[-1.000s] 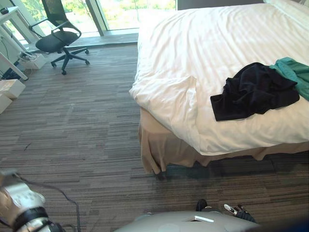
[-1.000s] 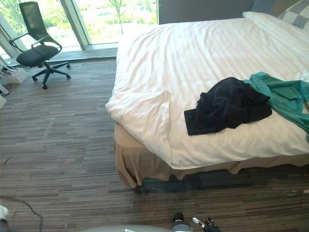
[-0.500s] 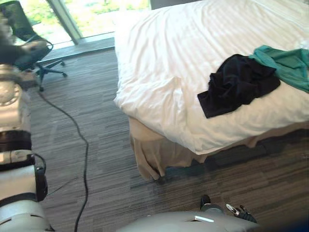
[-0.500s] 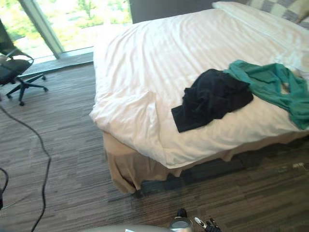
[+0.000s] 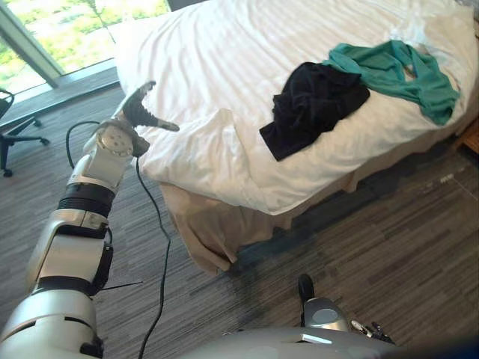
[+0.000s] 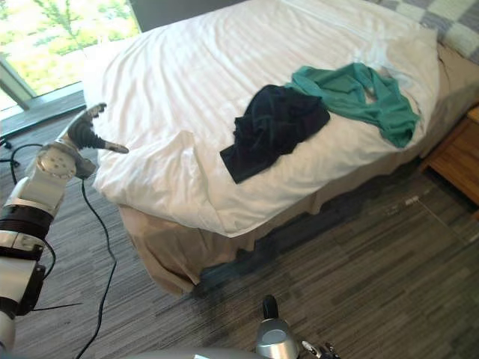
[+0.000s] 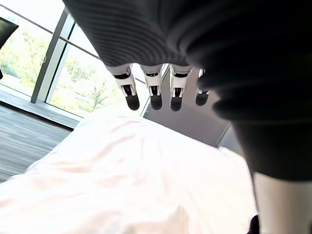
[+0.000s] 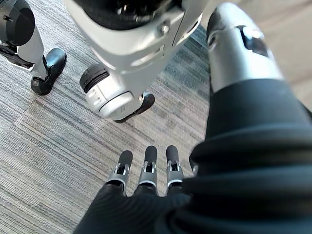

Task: Tidy the bed and pick cloth on bed and put in laundry

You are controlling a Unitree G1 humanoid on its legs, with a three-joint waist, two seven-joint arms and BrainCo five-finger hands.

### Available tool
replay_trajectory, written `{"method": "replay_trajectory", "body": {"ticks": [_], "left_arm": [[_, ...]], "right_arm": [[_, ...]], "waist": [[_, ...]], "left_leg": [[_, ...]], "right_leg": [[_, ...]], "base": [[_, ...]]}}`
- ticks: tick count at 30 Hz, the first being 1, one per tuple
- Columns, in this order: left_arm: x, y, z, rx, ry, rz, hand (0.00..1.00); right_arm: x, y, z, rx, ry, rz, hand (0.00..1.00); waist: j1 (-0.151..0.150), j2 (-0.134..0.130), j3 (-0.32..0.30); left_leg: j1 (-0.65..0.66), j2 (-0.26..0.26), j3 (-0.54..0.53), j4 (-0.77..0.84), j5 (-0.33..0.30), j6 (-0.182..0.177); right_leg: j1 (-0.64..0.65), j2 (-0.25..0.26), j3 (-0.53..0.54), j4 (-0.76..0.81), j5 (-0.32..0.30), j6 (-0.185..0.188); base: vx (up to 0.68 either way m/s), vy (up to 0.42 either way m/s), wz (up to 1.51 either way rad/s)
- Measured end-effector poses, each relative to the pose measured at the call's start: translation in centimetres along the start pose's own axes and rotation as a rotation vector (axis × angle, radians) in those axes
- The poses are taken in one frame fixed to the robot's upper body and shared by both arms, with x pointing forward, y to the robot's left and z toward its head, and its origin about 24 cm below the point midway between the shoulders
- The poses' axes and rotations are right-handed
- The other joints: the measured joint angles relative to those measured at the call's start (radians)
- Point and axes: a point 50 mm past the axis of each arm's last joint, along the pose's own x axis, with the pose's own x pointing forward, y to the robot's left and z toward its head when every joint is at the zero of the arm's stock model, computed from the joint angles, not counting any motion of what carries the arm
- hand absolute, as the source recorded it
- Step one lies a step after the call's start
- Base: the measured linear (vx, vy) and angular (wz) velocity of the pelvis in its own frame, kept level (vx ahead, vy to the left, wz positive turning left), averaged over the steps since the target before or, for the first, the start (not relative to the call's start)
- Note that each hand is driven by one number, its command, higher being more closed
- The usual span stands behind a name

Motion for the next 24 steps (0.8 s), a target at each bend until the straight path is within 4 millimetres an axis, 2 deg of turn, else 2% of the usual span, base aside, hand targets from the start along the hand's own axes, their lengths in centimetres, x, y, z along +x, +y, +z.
{"method": "replay_trajectory", "body": {"ticks": [3,7,11,12,15,18,22,24], "left_arm": [[0.7,0.6,2.0,-0.016,-0.005,0.017,0.00],[1.6,0.8,3.4,-0.004,0.046,0.020,0.00],[1.9,1.8,4.0,0.092,0.073,0.045,0.00],[1.9,2.3,4.5,0.105,0.064,0.061,1.00],[2.0,3.2,5.4,0.121,0.050,0.083,1.00],[2.1,4.0,6.1,0.112,0.045,0.108,1.00],[2.1,4.1,6.5,0.105,0.015,0.107,1.00],[2.1,3.2,6.8,0.061,-0.042,0.072,1.00]], "right_arm": [[0.9,0.9,2.4,-0.037,-0.062,0.033,0.00],[1.9,3.4,7.4,-0.077,-0.217,0.117,0.00],[2.0,5.1,9.3,-0.080,-0.279,0.188,0.00],[2.0,5.6,9.6,-0.076,-0.291,0.208,0.00],[1.8,6.7,10.4,-0.069,-0.329,0.265,0.00],[1.6,7.2,11.0,-0.079,-0.356,0.287,0.00],[1.6,7.2,10.9,-0.080,-0.357,0.291,0.00],[1.6,7.2,10.9,-0.081,-0.356,0.291,0.00]], "waist": [[-0.029,-0.002,0.084],[-0.055,-0.030,0.204],[-0.052,-0.041,0.259],[-0.051,-0.047,0.274],[-0.024,-0.059,0.281],[-0.020,-0.060,0.281],[-0.009,-0.060,0.281],[-0.006,-0.061,0.280]], "left_leg": [[-0.049,-0.004,0.003,0.012,0.032,0.007],[-0.119,0.000,0.030,0.033,0.043,0.005],[-0.163,0.006,0.053,0.050,0.043,0.005],[-0.173,0.012,0.058,0.064,0.037,0.006],[-0.202,0.033,0.086,0.111,0.005,0.006],[-0.216,0.050,0.102,0.144,-0.011,0.005],[-0.215,0.054,0.103,0.161,-0.022,0.009],[-0.204,0.057,0.102,0.170,-0.024,0.009]], "right_leg": [[-0.052,-0.002,0.011,0.001,0.031,-0.012],[-0.132,0.005,0.034,0.001,0.066,-0.034],[-0.175,0.008,0.054,0.001,0.074,-0.033],[-0.181,0.009,0.055,0.001,0.074,-0.032],[-0.204,0.017,0.072,0.001,0.073,-0.031],[-0.206,0.017,0.069,0.001,0.072,-0.029],[-0.195,0.013,0.058,0.002,0.073,-0.027],[-0.168,0.004,0.039,0.002,0.072,-0.027]], "base": [[-0.03,-0.045,-0.04],[-0.02,-0.034,-0.16],[-0.02,-0.011,-0.10],[-0.03,0.001,-0.03],[-0.03,0.005,-0.19],[-0.01,0.003,-0.02],[0.01,0.042,0.06],[0.03,0.067,0.24]]}}
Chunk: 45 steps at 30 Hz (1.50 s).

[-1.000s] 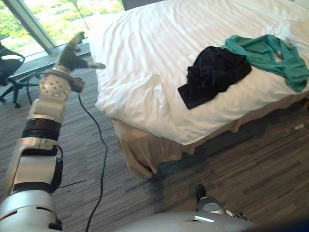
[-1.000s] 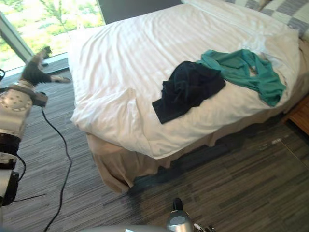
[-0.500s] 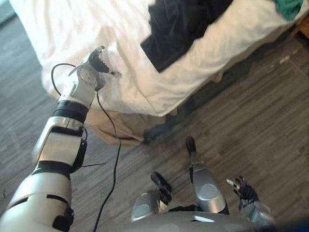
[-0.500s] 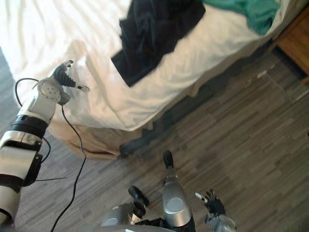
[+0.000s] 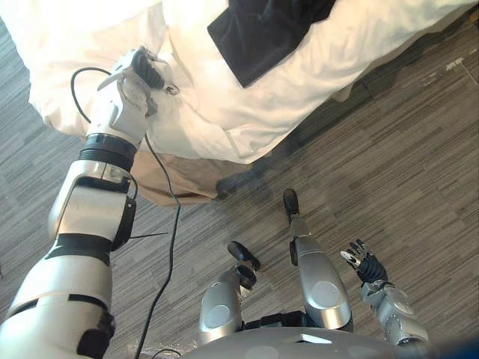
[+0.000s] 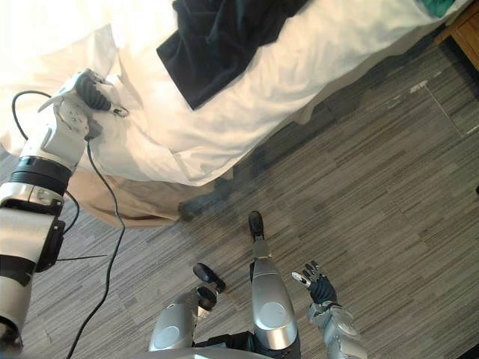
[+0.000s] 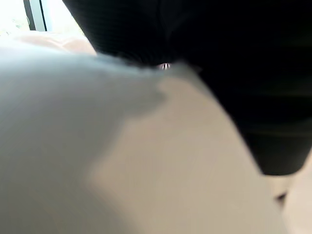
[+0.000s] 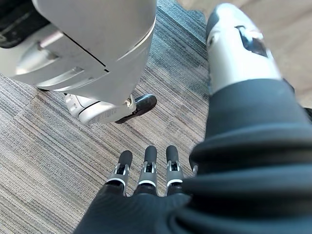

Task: Tidy the bed and pick cloth on bed and put in laundry

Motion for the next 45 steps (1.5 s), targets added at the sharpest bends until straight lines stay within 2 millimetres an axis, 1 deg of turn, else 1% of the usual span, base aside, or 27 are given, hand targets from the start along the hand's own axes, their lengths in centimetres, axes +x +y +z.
{"method": "replay_trajectory", "body": {"ticks": [1,3,6,9,11,12,14,16,18,20,21,23,24,26,28,30,32,33,34,35,36,37,38,40,41,42,45], "left_arm": [[0.0,-0.3,0.0,-0.010,-0.010,-0.008,1.00],[-0.4,-2.4,-0.4,-0.067,-0.051,-0.067,1.00],[-2.0,-5.6,-2.6,-0.117,-0.078,-0.145,1.00],[-4.6,-8.8,-5.8,-0.180,-0.059,-0.214,1.00],[-7.2,-11.3,-8.5,-0.246,-0.016,-0.271,1.00],[-9.0,-12.6,-10.1,-0.275,0.015,-0.297,0.00],[-12.3,-14.7,-12.6,-0.355,0.087,-0.335,0.00],[-14.8,-16.6,-14.1,-0.437,0.157,-0.357,0.00],[-19.2,-19.9,-15.7,-0.550,0.286,-0.408,0.00],[-21.4,-21.4,-16.2,-0.636,0.368,-0.367,0.00],[-22.1,-22.1,-16.1,-0.674,0.398,-0.339,0.00],[-23.0,-23.1,-16.4,-0.707,0.462,-0.315,0.00],[-24.2,-24.5,-17.0,-0.774,0.564,-0.297,0.00],[-25.3,-25.7,-17.3,-0.862,0.666,-0.267,0.00],[-27.3,-27.0,-18.4,-0.946,0.825,-0.232,0.00],[-31.1,-27.8,-20.9,-0.955,1.039,-0.209,0.00],[-36.6,-27.9,-23.1,-0.943,1.248,-0.184,0.00],[-37.4,-27.8,-23.4,-0.939,1.271,-0.178,0.00],[-38.5,-27.6,-23.7,-0.928,1.296,-0.178,0.00],[-39.4,-27.4,-23.9,-0.922,1.317,-0.181,0.00],[-39.7,-27.5,-23.9,-0.923,1.324,-0.184,0.00],[-40.0,-27.5,-23.8,-0.926,1.327,-0.196,0.00],[-40.1,-27.7,-23.7,-0.928,1.325,-0.207,0.00],[-39.9,-27.9,-23.4,-0.925,1.313,-0.224,0.00],[-39.4,-28.2,-23.1,-0.924,1.287,-0.243,0.00],[-39.2,-28.2,-22.9,-0.924,1.277,-0.250,0.00],[-38.5,-28.7,-22.3,-0.904,1.230,-0.297,0.00]], "right_arm": [[0.0,0.0,0.0,0.001,0.000,-0.001,0.00],[-0.2,-0.2,-0.4,0.006,0.006,-0.011,0.00],[-0.6,-0.8,-1.3,0.010,0.033,-0.047,0.00],[-1.5,-2.1,-2.9,0.060,0.076,-0.124,0.00],[-2.7,-3.5,-4.1,0.067,0.114,-0.185,0.00],[-3.4,-4.1,-4.8,0.075,0.135,-0.217,0.00],[-4.7,-4.8,-6.1,0.078,0.178,-0.264,0.00],[-5.4,-5.2,-6.9,0.092,0.201,-0.295,0.00],[-5.8,-5.1,-7.5,0.106,0.218,-0.315,0.00],[-5.7,-4.6,-7.9,0.123,0.228,-0.319,0.00],[-5.7,-4.4,-8.2,0.134,0.244,-0.322,0.00],[-5.6,-4.3,-8.3,0.177,0.248,-0.334,0.00],[-5.5,-4.7,-8.1,0.266,0.219,-0.384,0.00],[-5.6,-5.4,-7.8,0.344,0.184,-0.452,0.00],[-5.4,-6.4,-6.6,0.390,0.108,-0.520,0.00],[-4.9,-7.2,-4.6,0.392,0.012,-0.545,0.00],[-3.5,-7.9,0.9,0.283,-0.166,-0.491,0.00],[-3.2,-8.1,2.4,0.251,-0.206,-0.474,0.00],[-2.7,-8.3,5.6,0.167,-0.285,-0.423,0.00],[-2.1,-7.7,9.0,0.090,-0.373,-0.342,0.00],[-1.8,-7.1,10.6,0.050,-0.414,-0.299,0.00],[-1.2,-5.4,13.9,-0.036,-0.496,-0.194,0.00],[-0.6,-3.0,16.7,-0.129,-0.561,-0.076,1.00],[-0.1,0.2,19.0,-0.208,-0.613,0.070,1.00],[0.5,3.1,20.4,-0.266,-0.635,0.194,1.00],[0.7,4.3,20.8,-0.287,-0.638,0.245,1.00],[1.8,10.0,22.1,-0.406,-0.598,0.467,1.00]], "waist": [[0.002,-0.001,-0.001],[0.012,-0.002,-0.004],[0.031,0.000,-0.032],[0.052,0.008,-0.088],[0.070,0.020,-0.151],[0.074,0.029,-0.180],[0.097,0.036,-0.229],[0.121,0.040,-0.270],[0.143,0.034,-0.310],[0.162,0.021,-0.326],[0.179,0.012,-0.340],[0.189,0.006,-0.353],[0.183,0.005,-0.359],[0.176,0.004,-0.362],[0.175,0.003,-0.363],[0.177,-0.002,-0.360],[0.183,-0.016,-0.365],[0.189,-0.020,-0.365],[0.200,-0.031,-0.366],[0.215,-0.038,-0.369],[0.220,-0.040,-0.370],[0.231,-0.045,-0.372],[0.235,-0.050,-0.371],[0.234,-0.059,-0.369],[0.237,-0.066,-0.372],[0.242,-0.071,-0.371],[0.261,-0.088,-0.368]], "left_leg": [[0.004,0.000,0.000,0.000,0.000,0.000],[0.034,-0.001,-0.004,0.000,0.000,0.000],[0.066,-0.006,-0.020,-0.005,0.000,0.000],[0.102,-0.011,-0.051,-0.015,0.001,0.000],[0.130,-0.023,-0.077,-0.047,0.012,-0.001],[0.147,-0.027,-0.095,-0.064,0.014,0.000],[0.166,-0.035,-0.127,-0.089,0.015,0.001],[0.168,-0.040,-0.149,-0.100,0.016,0.002],[0.177,-0.048,-0.178,-0.115,0.013,0.004],[0.183,-0.050,-0.195,-0.115,0.011,0.005],[0.187,-0.050,-0.200,-0.119,0.011,0.005],[0.205,-0.052,-0.202,-0.127,0.012,0.005],[0.224,-0.053,-0.202,-0.130,0.010,0.005],[0.238,-0.056,-0.205,-0.142,0.010,0.005],[0.243,-0.058,-0.221,-0.146,0.010,0.005],[0.251,-0.058,-0.223,-0.147,0.010,0.005],[0.253,-0.065,-0.239,-0.147,0.010,0.006],[0.252,-0.066,-0.246,-0.147,0.011,0.006],[0.252,-0.068,-0.253,-0.147,0.012,0.008],[0.250,-0.070,-0.264,-0.147,0.013,0.010],[0.250,-0.071,-0.270,-0.147,0.014,0.011],[0.249,-0.074,-0.276,-0.149,0.019,0.015],[0.248,-0.077,-0.283,-0.157,0.027,0.016],[0.242,-0.080,-0.302,-0.171,0.041,0.017],[0.233,-0.082,-0.311,-0.183,0.054,0.017],[0.230,-0.082,-0.313,-0.184,0.058,0.016],[0.225,-0.083,-0.333,-0.199,0.079,0.019]], "right_leg": [[0.006,-0.001,-0.005,0.000,0.000,0.000],[0.047,-0.008,-0.024,0.000,-0.012,0.006],[0.091,-0.016,-0.048,0.000,-0.027,0.010],[0.137,-0.021,-0.086,0.000,-0.041,0.012],[0.168,-0.027,-0.108,-0.001,-0.056,0.021],[0.192,-0.031,-0.130,-0.001,-0.065,0.023],[0.223,-0.036,-0.156,-0.002,-0.082,0.033],[0.232,-0.040,-0.176,-0.006,-0.088,0.039],[0.253,-0.044,-0.197,-0.007,-0.101,0.050],[0.266,-0.046,-0.209,-0.007,-0.103,0.052],[0.272,-0.045,-0.209,-0.007,-0.105,0.051],[0.286,-0.045,-0.216,-0.007,-0.110,0.053],[0.300,-0.045,-0.220,-0.007,-0.115,0.058],[0.313,-0.046,-0.226,-0.007,-0.119,0.060],[0.321,-0.046,-0.236,-0.007,-0.122,0.059],[0.329,-0.045,-0.239,-0.006,-0.122,0.059],[0.331,-0.047,-0.249,-0.007,-0.122,0.059],[0.333,-0.049,-0.254,-0.007,-0.122,0.059],[0.337,-0.051,-0.259,-0.008,-0.122,0.059],[0.342,-0.054,-0.264,-0.008,-0.122,0.059],[0.344,-0.055,-0.267,-0.008,-0.122,0.059],[0.345,-0.057,-0.270,-0.009,-0.122,0.059],[0.344,-0.060,-0.277,-0.009,-0.122,0.060],[0.344,-0.062,-0.292,-0.009,-0.122,0.060],[0.336,-0.063,-0.296,-0.009,-0.122,0.060],[0.333,-0.063,-0.301,-0.008,-0.122,0.061],[0.332,-0.064,-0.321,-0.008,-0.120,0.060]], "base": [[0.03,0.080,0.27],[0.03,0.055,0.27],[0.04,0.071,0.26],[0.04,0.042,0.27],[0.05,0.040,0.34],[0.03,0.036,0.43],[0.00,0.043,0.42],[-0.01,0.024,0.34],[0.00,0.015,0.36],[0.02,0.019,0.18],[0.02,0.012,0.15],[0.05,0.015,0.02],[0.07,0.022,-0.03],[0.05,0.019,0.05],[0.05,0.014,0.12],[0.03,0.002,0.04],[0.00,0.001,0.12],[-0.01,0.001,0.21],[-0.06,-0.004,0.21],[-0.08,-0.007,0.20],[-0.08,-0.009,0.18],[-0.10,-0.019,0.14],[-0.08,-0.017,0.16],[-0.10,-0.029,0.25],[-0.11,-0.038,0.23],[-0.07,-0.030,0.11],[-0.03,-0.016,0.15]]}}
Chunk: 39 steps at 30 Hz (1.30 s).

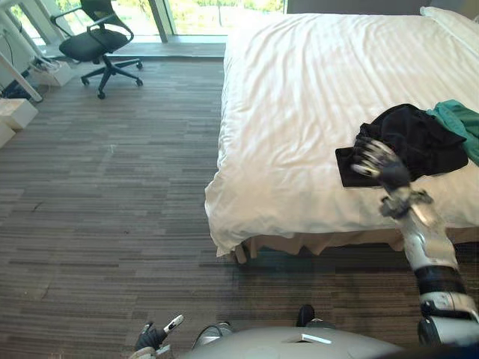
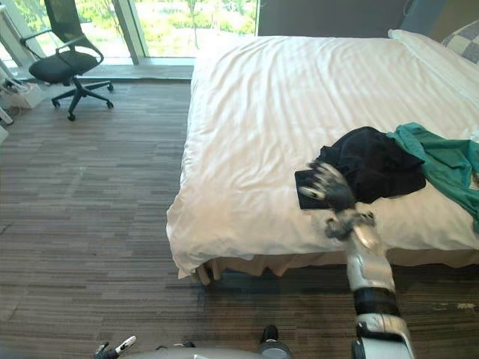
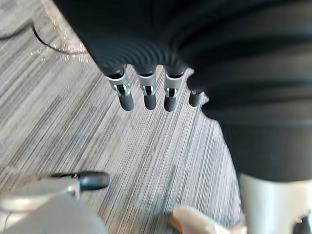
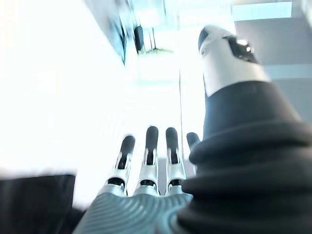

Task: Tidy the bed and pick cloth on bed and put in laundry

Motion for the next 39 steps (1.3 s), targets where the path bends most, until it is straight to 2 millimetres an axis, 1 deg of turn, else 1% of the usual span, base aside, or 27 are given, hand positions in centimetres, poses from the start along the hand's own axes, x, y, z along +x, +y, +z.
{"method": "replay_trajectory", "body": {"ticks": [1,3,4,6,7,8,9,12,14,15,16,18,19,22,23,24,25,27,28,30,32,33,34,35,36,38,39], "left_arm": [[0.0,-0.2,0.0,0.009,-0.005,-0.008,0.00],[0.0,-1.0,0.5,0.029,-0.043,-0.056,0.00],[0.0,-1.2,0.6,0.033,-0.051,-0.065,0.00],[0.0,-1.7,1.1,0.036,-0.085,-0.101,0.00],[0.0,-1.8,1.2,0.039,-0.090,-0.109,0.00],[0.0,-2.1,1.5,0.041,-0.101,-0.128,0.00],[0.1,-2.4,1.8,0.047,-0.113,-0.140,0.00],[0.4,-4.3,5.6,0.047,-0.239,-0.224,0.00],[0.4,-4.9,7.5,0.040,-0.304,-0.250,0.00],[0.3,-5.6,9.3,0.035,-0.363,-0.283,0.00],[0.2,-5.8,9.6,0.035,-0.373,-0.289,0.00],[0.0,-6.8,11.1,0.008,-0.415,-0.330,0.00],[-0.1,-6.9,11.4,-0.011,-0.417,-0.340,0.00],[-0.2,-8.1,12.0,-0.028,-0.410,-0.391,0.00],[-0.4,-8.7,12.5,-0.007,-0.424,-0.411,0.00],[-0.8,-9.9,13.2,0.058,-0.457,-0.441,0.00],[-1.1,-10.5,13.7,0.092,-0.481,-0.456,0.00],[-2.5,-12.7,15.3,0.181,-0.583,-0.522,0.00],[-3.0,-13.4,15.6,0.188,-0.601,-0.548,0.00],[-4.3,-15.8,16.0,0.181,-0.625,-0.637,0.00],[-5.9,-18.3,16.8,0.179,-0.658,-0.724,0.00],[-6.3,-19.0,17.0,0.186,-0.668,-0.744,0.00],[-6.9,-20.1,17.2,0.194,-0.676,-0.777,0.00],[-7.3,-20.6,17.3,0.195,-0.683,-0.797,0.00],[-7.9,-21.4,17.8,0.182,-0.699,-0.830,0.00],[-8.5,-22.1,18.1,0.162,-0.704,-0.857,0.00],[-9.1,-23.0,18.1,0.144,-0.701,-0.895,0.00]], "right_arm": [[0.7,0.6,0.3,-0.010,0.003,0.039,1.00],[2.9,2.4,1.3,-0.046,0.026,0.167,1.00],[3.4,2.7,1.5,-0.054,0.033,0.190,1.00],[5.3,4.6,2.5,-0.090,0.037,0.286,1.00],[5.8,5.3,2.8,-0.092,0.033,0.308,1.00],[6.8,6.7,3.5,-0.106,0.025,0.357,1.00],[7.3,7.4,4.0,-0.118,0.016,0.379,1.00],[10.4,11.1,8.7,-0.159,-0.093,0.451,1.00],[11.2,12.3,11.0,-0.185,-0.149,0.463,1.00],[11.6,12.8,13.2,-0.205,-0.205,0.457,1.00],[11.7,12.9,13.5,-0.207,-0.213,0.455,1.00],[12.1,13.6,16.1,-0.248,-0.270,0.443,1.00],[12.2,13.6,16.6,-0.253,-0.276,0.437,1.00],[12.4,13.0,16.6,-0.244,-0.256,0.392,1.00],[12.5,12.7,16.9,-0.253,-0.251,0.372,1.00],[12.7,12.1,17.6,-0.278,-0.239,0.323,1.00],[12.8,11.7,18.1,-0.285,-0.238,0.294,1.00],[13.1,9.6,18.7,-0.299,-0.206,0.178,1.00],[13.1,9.0,18.6,-0.300,-0.190,0.151,1.00],[13.1,7.1,17.8,-0.302,-0.131,0.066,1.00],[12.8,4.2,17.1,-0.304,-0.063,-0.060,1.00],[12.6,3.2,16.9,-0.309,-0.044,-0.100,1.00],[12.3,1.3,16.2,-0.310,-0.002,-0.174,1.00],[12.0,0.2,15.8,-0.307,0.024,-0.216,1.00],[11.8,-0.5,15.6,-0.286,0.025,-0.235,1.00],[11.7,-1.0,15.8,-0.260,0.006,-0.258,1.00],[11.2,-2.3,15.9,-0.207,-0.003,-0.303,1.00]], "waist": [[0.003,-0.002,0.000],[0.024,-0.005,0.002],[0.028,-0.005,0.003],[0.053,-0.016,0.017],[0.060,-0.021,0.023],[0.081,-0.033,0.035],[0.088,-0.038,0.047],[0.146,-0.063,0.151],[0.169,-0.066,0.206],[0.188,-0.064,0.266],[0.191,-0.065,0.275],[0.211,-0.062,0.345],[0.212,-0.061,0.354],[0.227,-0.046,0.369],[0.238,-0.034,0.376],[0.244,-0.014,0.388],[0.247,-0.001,0.394],[0.269,0.046,0.413],[0.272,0.059,0.415],[0.274,0.098,0.422],[0.279,0.142,0.427],[0.286,0.154,0.427],[0.303,0.161,0.422],[0.311,0.162,0.421],[0.328,0.163,0.421],[0.340,0.165,0.419],[0.357,0.180,0.410]], "left_leg": [[0.000,-0.001,-0.004,-0.002,0.003,0.000],[0.000,-0.005,-0.024,-0.002,0.009,0.004],[0.001,-0.006,-0.032,-0.002,0.010,0.004],[0.001,-0.010,-0.052,-0.001,0.014,0.008],[-0.001,-0.011,-0.057,-0.001,0.017,0.009],[-0.017,-0.011,-0.064,0.007,0.022,0.012],[-0.027,-0.011,-0.073,0.014,0.023,0.013],[-0.106,-0.009,-0.115,0.029,0.055,0.015],[-0.148,-0.007,-0.136,0.030,0.069,0.013],[-0.186,-0.007,-0.160,0.031,0.089,0.013],[-0.194,-0.007,-0.162,0.031,0.091,0.011],[-0.258,-0.001,-0.186,0.042,0.115,0.014],[-0.283,-0.001,-0.199,0.052,0.119,0.014],[-0.335,-0.009,-0.230,0.080,0.120,0.015],[-0.361,-0.016,-0.236,0.098,0.120,0.015],[-0.391,-0.027,-0.243,0.113,0.120,0.015],[-0.408,-0.030,-0.245,0.121,0.121,0.017],[-0.472,-0.045,-0.246,0.147,0.126,0.025],[-0.491,-0.049,-0.249,0.155,0.128,0.027],[-0.542,-0.063,-0.259,0.179,0.131,0.032],[-0.613,-0.065,-0.273,0.204,0.134,0.039],[-0.633,-0.063,-0.276,0.211,0.136,0.039],[-0.670,-0.060,-0.276,0.216,0.142,0.038],[-0.696,-0.056,-0.279,0.220,0.147,0.036],[-0.736,-0.047,-0.284,0.231,0.149,0.032],[-0.766,-0.041,-0.287,0.239,0.151,0.030],[-0.797,-0.038,-0.294,0.255,0.150,0.029]], "right_leg": [[0.001,0.000,-0.002,0.000,0.004,0.001],[0.015,-0.006,-0.027,0.000,0.006,0.000],[0.019,-0.007,-0.033,0.000,0.006,0.000],[0.033,-0.012,-0.053,0.000,0.006,0.000],[0.034,-0.013,-0.056,0.000,0.006,0.000],[0.027,-0.015,-0.057,0.000,0.008,-0.001],[0.025,-0.016,-0.064,0.000,0.009,-0.002],[-0.020,-0.019,-0.103,0.004,0.022,-0.014],[-0.047,-0.020,-0.124,0.006,0.025,-0.018],[-0.068,-0.022,-0.152,0.007,0.030,-0.026],[-0.073,-0.023,-0.156,0.007,0.031,-0.027],[-0.140,-0.035,-0.185,0.074,0.018,-0.045],[-0.167,-0.044,-0.195,0.109,0.002,-0.051],[-0.230,-0.082,-0.216,0.220,-0.053,-0.055],[-0.262,-0.103,-0.218,0.269,-0.073,-0.055],[-0.297,-0.127,-0.219,0.316,-0.093,-0.053],[-0.316,-0.137,-0.220,0.335,-0.099,-0.053],[-0.398,-0.183,-0.218,0.418,-0.126,-0.056],[-0.417,-0.193,-0.218,0.436,-0.131,-0.058],[-0.465,-0.220,-0.221,0.478,-0.141,-0.060],[-0.523,-0.232,-0.235,0.504,-0.149,-0.064],[-0.540,-0.232,-0.238,0.508,-0.150,-0.066],[-0.577,-0.232,-0.238,0.514,-0.152,-0.070],[-0.603,-0.232,-0.240,0.520,-0.153,-0.076],[-0.640,-0.229,-0.245,0.523,-0.156,-0.086],[-0.664,-0.223,-0.249,0.524,-0.157,-0.091],[-0.682,-0.219,-0.256,0.520,-0.150,-0.101]], "base": [[-0.01,-0.003,0.20],[0.01,0.012,0.26],[0.01,0.022,0.32],[0.00,0.023,0.26],[-0.02,0.012,0.24],[-0.03,0.004,0.19],[-0.06,-0.007,0.32],[-0.12,-0.025,0.38],[-0.14,-0.033,0.42],[-0.13,-0.019,0.48],[-0.12,-0.003,0.46],[-0.10,0.007,0.35],[-0.06,0.012,0.42],[0.00,0.012,0.33],[-0.02,0.018,0.33],[-0.03,0.020,0.26],[-0.08,0.018,0.24],[-0.11,-0.001,0.17],[-0.08,-0.026,0.22],[-0.08,-0.020,0.25],[-0.11,-0.026,0.22],[-0.10,-0.051,0.11],[-0.08,-0.061,0.06],[-0.07,-0.078,0.05],[-0.05,-0.085,0.07],[-0.02,-0.073,0.06],[0.00,-0.046,0.08]]}}
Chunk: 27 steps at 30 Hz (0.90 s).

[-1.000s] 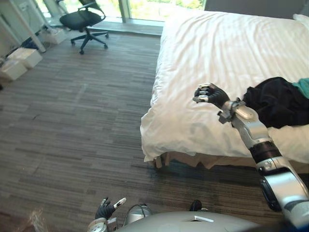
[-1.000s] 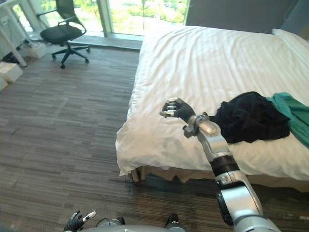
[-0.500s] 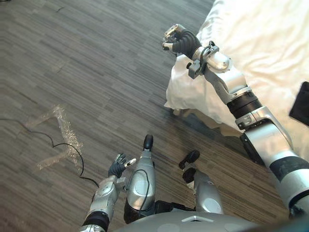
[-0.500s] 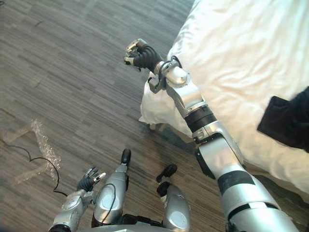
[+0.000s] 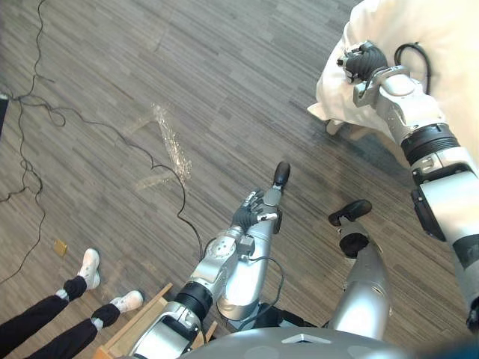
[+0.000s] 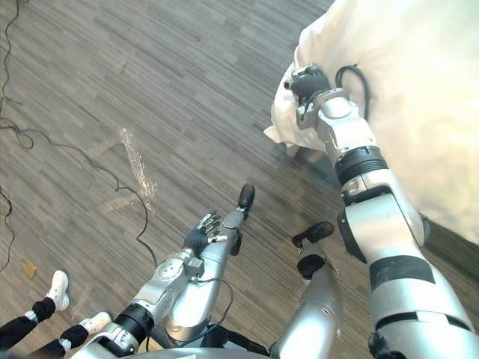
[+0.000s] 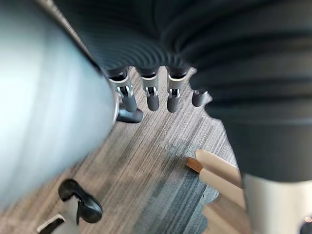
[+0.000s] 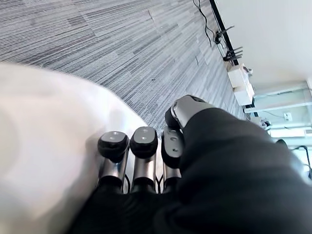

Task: Tidy the bed and pick cloth on bed and put in laundry

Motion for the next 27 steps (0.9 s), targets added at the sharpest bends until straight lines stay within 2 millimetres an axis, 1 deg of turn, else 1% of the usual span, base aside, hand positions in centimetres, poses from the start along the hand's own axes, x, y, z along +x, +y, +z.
{"method": "replay_trajectory", "body": {"ticks": [2,3,4,5,6,7,8,9,10,11,12,13,14,15,16,17,18,19,20,21,22,24,25,26,27], "left_arm": [[0.2,-1.0,-0.1,-0.012,0.001,-0.024,0.00],[0.2,-1.4,-0.2,-0.015,0.008,-0.036,0.00],[0.2,-1.6,-0.3,-0.010,0.013,-0.043,0.00],[0.2,-1.8,-0.5,-0.007,0.022,-0.050,0.00],[0.1,-2.1,-0.7,-0.004,0.032,-0.060,0.00],[0.1,-2.1,-0.8,-0.006,0.034,-0.058,0.00],[0.0,-1.9,-1.1,-0.007,0.044,-0.051,0.00],[-0.1,-1.7,-1.4,-0.007,0.054,-0.041,0.00],[-0.1,-1.4,-1.6,-0.011,0.057,-0.027,0.00],[-0.3,-1.0,-2.1,-0.017,0.076,-0.006,0.00],[-0.4,-0.8,-2.3,-0.019,0.081,0.003,0.00],[-0.5,-0.2,-2.8,-0.027,0.105,0.029,0.00],[-0.6,0.1,-3.0,-0.029,0.112,0.040,0.00],[-0.8,0.7,-3.2,-0.028,0.124,0.063,0.00],[-0.9,1.1,-3.6,-0.023,0.140,0.078,0.00],[-1.2,1.8,-4.0,-0.024,0.158,0.102,0.00],[-1.6,2.3,-4.3,-0.023,0.176,0.121,0.00],[-1.8,2.6,-4.5,-0.014,0.187,0.127,0.00],[-2.1,3.1,-5.1,0.021,0.214,0.136,0.00],[-2.2,3.3,-5.4,0.029,0.230,0.143,0.00],[-2.3,3.5,-5.5,0.037,0.238,0.147,0.00],[-2.8,4.2,-6.1,0.075,0.276,0.162,0.00],[-2.9,4.4,-6.1,0.086,0.282,0.164,0.00],[-3.2,4.7,-6.4,0.106,0.294,0.170,0.00],[-3.4,5.0,-6.5,0.114,0.302,0.175,0.00]], "right_arm": [[-0.1,-0.6,0.0,0.038,-0.012,-0.015,1.00],[-0.1,-0.7,-0.1,0.082,-0.021,-0.012,1.00],[-0.2,-0.8,-0.3,0.105,-0.022,-0.003,1.00],[-0.3,-0.9,-1.0,0.150,-0.015,0.019,1.00],[-0.4,-0.8,-1.6,0.178,-0.007,0.047,1.00],[-0.4,-0.6,-1.9,0.211,-0.003,0.063,1.00],[-0.6,0.0,-3.4,0.264,0.022,0.092,1.00],[-0.8,0.4,-4.3,0.299,0.039,0.108,1.00],[-1.2,1.6,-6.5,0.340,0.085,0.153,1.00],[-1.8,3.0,-8.8,0.375,0.135,0.201,1.00],[-2.3,3.7,-10.1,0.391,0.165,0.219,1.00],[-3.8,5.0,-13.7,0.426,0.253,0.252,1.00],[-4.4,5.4,-14.9,0.438,0.284,0.262,1.00],[-5.6,6.3,-16.8,0.458,0.326,0.296,1.00],[-6.4,7.1,-17.6,0.469,0.337,0.330,1.00],[-7.1,8.4,-18.1,0.469,0.334,0.390,1.00],[-7.6,9.6,-18.0,0.456,0.317,0.460,1.00],[-7.9,10.4,-17.8,0.454,0.304,0.503,1.00],[-8.6,12.2,-17.2,0.453,0.259,0.596,1.00],[-8.9,13.2,-16.8,0.438,0.233,0.656,1.00],[-9.2,13.9,-16.5,0.433,0.214,0.691,1.00],[-10.1,16.7,-15.3,0.420,0.155,0.827,1.00],[-10.4,17.3,-14.9,0.418,0.137,0.860,1.00],[-10.7,18.4,-14.0,0.427,0.098,0.912,1.00],[-10.9,18.9,-13.0,0.439,0.048,0.940,1.00]], "waist": [[0.011,0.012,-0.008],[0.012,0.019,-0.013],[0.011,0.023,-0.015],[0.009,0.033,-0.022],[0.008,0.037,-0.025],[0.007,0.037,-0.025],[0.000,0.037,-0.025],[-0.008,0.037,-0.025],[-0.028,0.037,-0.025],[-0.055,0.037,-0.025],[-0.068,0.037,-0.025],[-0.104,0.035,-0.024],[-0.119,0.034,-0.023],[-0.148,0.033,-0.023],[-0.166,0.030,-0.021],[-0.186,0.019,-0.013],[-0.211,0.011,-0.008],[-0.225,0.007,-0.006],[-0.240,-0.006,-0.002],[-0.250,-0.011,-0.002],[-0.257,-0.012,-0.002],[-0.275,-0.032,-0.002],[-0.277,-0.038,0.001],[-0.280,-0.051,0.000],[-0.280,-0.061,-0.003]], "left_leg": [[-0.017,-0.001,0.000,0.006,-0.002,0.000],[-0.020,-0.002,0.003,0.008,-0.010,-0.009],[-0.020,-0.002,0.006,0.008,-0.011,-0.007],[-0.019,-0.004,0.012,0.013,-0.015,-0.003],[-0.012,-0.006,0.024,0.016,-0.018,0.002],[-0.006,-0.007,0.032,0.017,-0.019,0.006],[0.009,-0.009,0.049,0.026,-0.026,0.014],[0.018,-0.009,0.057,0.030,-0.032,0.017],[0.041,-0.011,0.073,0.037,-0.044,0.023],[0.065,-0.012,0.090,0.053,-0.064,0.030],[0.077,-0.013,0.098,0.058,-0.073,0.032],[0.107,-0.014,0.122,0.069,-0.093,0.038],[0.116,-0.013,0.129,0.073,-0.099,0.040],[0.139,-0.010,0.145,0.076,-0.112,0.042],[0.159,-0.007,0.160,0.075,-0.118,0.041],[0.197,0.000,0.185,0.069,-0.128,0.039],[0.235,0.007,0.201,0.060,-0.132,0.036],[0.254,0.012,0.207,0.056,-0.134,0.033],[0.306,0.026,0.232,0.041,-0.140,0.025],[0.330,0.034,0.240,0.036,-0.143,0.020],[0.346,0.039,0.243,0.030,-0.143,0.018],[0.408,0.049,0.249,-0.004,-0.137,0.002],[0.427,0.052,0.249,-0.015,-0.134,-0.002],[0.457,0.058,0.250,-0.030,-0.130,-0.010],[0.479,0.064,0.249,-0.032,-0.129,-0.013]], "right_leg": [[-0.012,0.000,-0.001,-0.004,0.000,0.001],[-0.013,0.001,-0.001,-0.012,0.001,0.000],[-0.012,0.001,0.000,-0.016,0.004,0.001],[-0.008,0.000,0.002,-0.025,0.011,0.003],[-0.005,0.002,0.012,-0.034,0.026,-0.002],[-0.003,0.003,0.019,-0.037,0.032,0.002],[0.008,0.004,0.035,-0.044,0.041,0.008],[0.016,0.005,0.043,-0.050,0.046,0.012],[0.035,0.005,0.057,-0.061,0.056,0.015],[0.057,0.005,0.075,-0.068,0.061,0.019],[0.067,0.005,0.083,-0.070,0.061,0.019],[0.088,0.004,0.108,-0.073,0.064,0.024],[0.094,0.005,0.115,-0.075,0.066,0.027],[0.108,0.008,0.130,-0.081,0.067,0.029],[0.119,0.013,0.145,-0.086,0.068,0.031],[0.137,0.023,0.170,-0.092,0.070,0.033],[0.158,0.033,0.186,-0.098,0.070,0.034],[0.174,0.040,0.191,-0.102,0.071,0.036],[0.199,0.054,0.214,-0.105,0.066,0.034],[0.215,0.064,0.219,-0.105,0.058,0.035],[0.226,0.069,0.221,-0.105,0.052,0.035],[0.267,0.089,0.223,-0.104,0.031,0.034],[0.278,0.092,0.222,-0.103,0.023,0.033],[0.298,0.099,0.220,-0.096,0.011,0.031],[0.317,0.103,0.217,-0.088,0.001,0.028]], "base": [[0.01,-0.018,0.04],[0.03,0.000,-0.03],[0.04,0.012,-0.05],[0.05,0.022,-0.11],[0.06,0.022,-0.16],[0.07,0.022,-0.26],[0.06,0.017,-0.26],[0.08,0.025,-0.34],[0.08,0.036,-0.38],[0.09,0.039,-0.39],[0.11,0.056,-0.46],[0.10,0.043,-0.38],[0.12,0.041,-0.48],[0.11,0.011,-0.41],[0.14,-0.007,-0.61],[0.12,-0.019,-0.66],[0.10,-0.029,-0.61],[0.11,-0.058,-0.64],[0.13,-0.089,-0.55],[0.10,-0.078,-0.50],[0.08,-0.095,-0.28],[0.08,-0.083,-0.19],[0.06,-0.071,-0.10],[0.06,-0.089,-0.05],[0.05,-0.088,-0.03]]}}
